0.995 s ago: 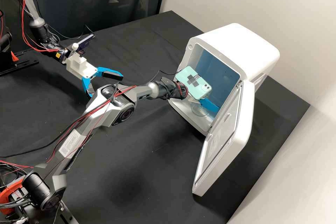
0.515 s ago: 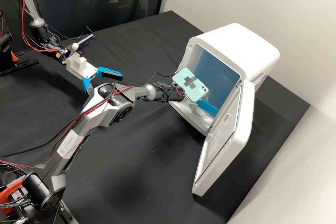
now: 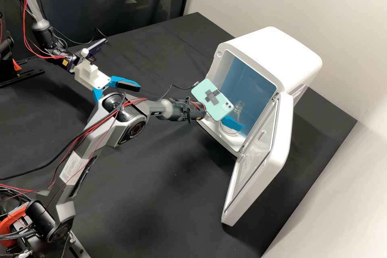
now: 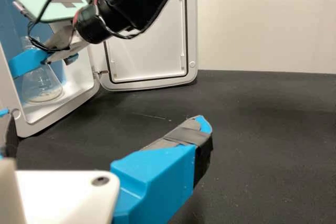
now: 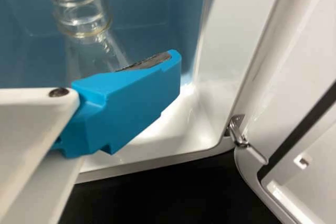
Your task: Place the flask in the incubator
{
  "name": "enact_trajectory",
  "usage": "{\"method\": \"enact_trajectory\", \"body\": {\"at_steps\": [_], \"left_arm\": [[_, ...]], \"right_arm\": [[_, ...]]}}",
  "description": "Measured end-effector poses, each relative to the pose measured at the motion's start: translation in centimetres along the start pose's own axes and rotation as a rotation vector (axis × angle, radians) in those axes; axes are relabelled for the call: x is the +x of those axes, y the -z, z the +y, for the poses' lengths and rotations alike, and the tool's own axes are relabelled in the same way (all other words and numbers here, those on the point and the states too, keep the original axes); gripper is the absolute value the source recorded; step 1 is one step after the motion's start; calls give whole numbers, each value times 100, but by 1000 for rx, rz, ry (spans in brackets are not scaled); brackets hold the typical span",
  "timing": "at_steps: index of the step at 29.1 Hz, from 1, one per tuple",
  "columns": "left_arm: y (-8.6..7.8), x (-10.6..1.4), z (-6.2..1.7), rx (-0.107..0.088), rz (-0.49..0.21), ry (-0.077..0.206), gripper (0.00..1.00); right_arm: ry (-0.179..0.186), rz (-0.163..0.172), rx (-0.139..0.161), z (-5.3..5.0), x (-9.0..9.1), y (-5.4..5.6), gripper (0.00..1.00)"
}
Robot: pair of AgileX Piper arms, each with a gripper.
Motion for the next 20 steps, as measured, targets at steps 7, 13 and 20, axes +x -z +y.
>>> {"method": "enact_trajectory", "body": {"at_steps": [7,13,20], "left_arm": [[-7,-10,21,-4,7,-12,100],[-25,-1,12,-6,3,-13,100],[-32,4,12,-3,5,-19,100]], "right_arm": [[-23,38,-6,56,-254,-84,100],[-104,90,40,191,-596,-210,100],[-201,151,65,241,-1136,-388,100]]}}
